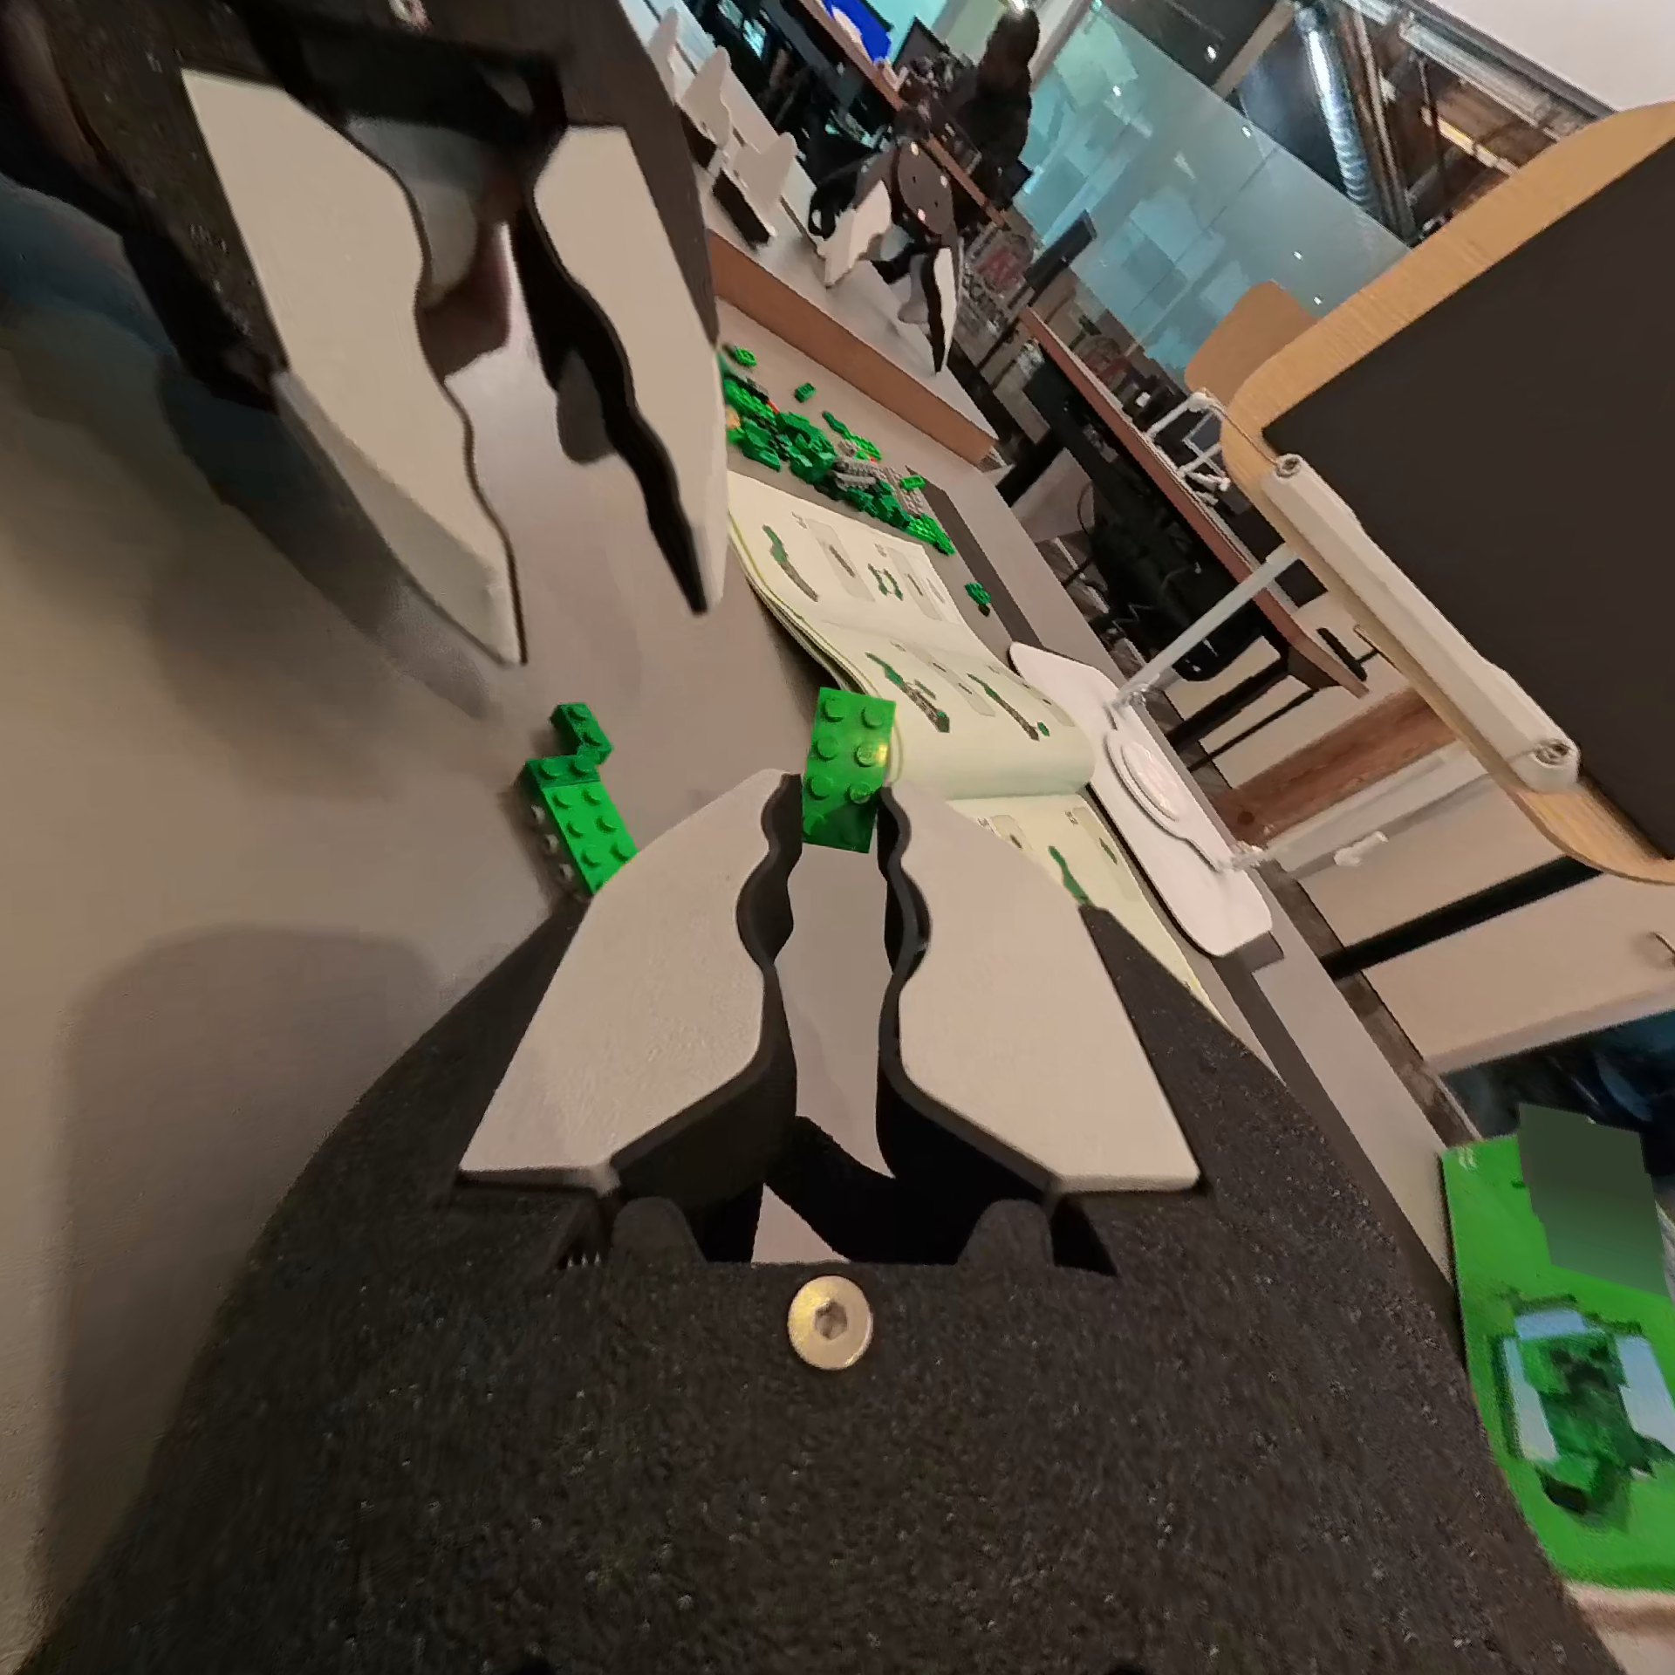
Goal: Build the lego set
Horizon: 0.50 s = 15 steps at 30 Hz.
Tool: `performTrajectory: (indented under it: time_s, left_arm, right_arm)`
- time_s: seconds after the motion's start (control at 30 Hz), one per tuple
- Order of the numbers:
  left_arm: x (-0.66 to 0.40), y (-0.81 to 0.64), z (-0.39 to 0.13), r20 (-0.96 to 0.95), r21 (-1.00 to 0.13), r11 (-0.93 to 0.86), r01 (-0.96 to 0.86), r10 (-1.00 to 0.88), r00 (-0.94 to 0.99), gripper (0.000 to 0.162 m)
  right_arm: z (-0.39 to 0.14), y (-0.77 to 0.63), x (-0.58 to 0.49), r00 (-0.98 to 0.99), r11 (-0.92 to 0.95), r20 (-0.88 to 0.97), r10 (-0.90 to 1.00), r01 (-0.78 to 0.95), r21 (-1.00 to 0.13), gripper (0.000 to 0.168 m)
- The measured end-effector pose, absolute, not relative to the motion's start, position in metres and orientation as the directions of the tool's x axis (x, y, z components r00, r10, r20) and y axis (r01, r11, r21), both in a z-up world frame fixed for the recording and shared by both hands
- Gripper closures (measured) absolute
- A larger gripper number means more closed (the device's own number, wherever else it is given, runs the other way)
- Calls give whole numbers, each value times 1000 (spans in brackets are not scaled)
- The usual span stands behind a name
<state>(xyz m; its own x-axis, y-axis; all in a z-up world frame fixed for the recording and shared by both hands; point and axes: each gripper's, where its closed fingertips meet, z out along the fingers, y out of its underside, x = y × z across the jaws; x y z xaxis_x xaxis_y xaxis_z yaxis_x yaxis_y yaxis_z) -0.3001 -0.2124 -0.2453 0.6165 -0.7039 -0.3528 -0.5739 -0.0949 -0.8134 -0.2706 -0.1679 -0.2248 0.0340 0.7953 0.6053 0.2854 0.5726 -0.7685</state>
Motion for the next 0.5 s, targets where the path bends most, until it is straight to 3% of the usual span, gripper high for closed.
performTrajectory:
  time_s: [0.03,0.2,0.3,0.5]
  left_arm:
    - [-306,-210,-240,-352,-832,-86,-548,-682,642,120]
    - [-339,-197,-218,-278,-929,-48,-368,-565,777,122]
    - [-349,-192,-213,-206,-960,-50,-275,-542,815,123]
    - [-355,-191,-209,-297,-945,24,-327,-485,822,134]
  right_arm:
    - [-225,-165,-270,50,570,609,791,299,-765,153]
    - [-224,-152,-263,149,552,650,745,410,-726,153]
    - [-236,-153,-259,151,445,594,790,526,-725,153]
    - [-247,-155,-248,213,196,422,881,648,-736,153]
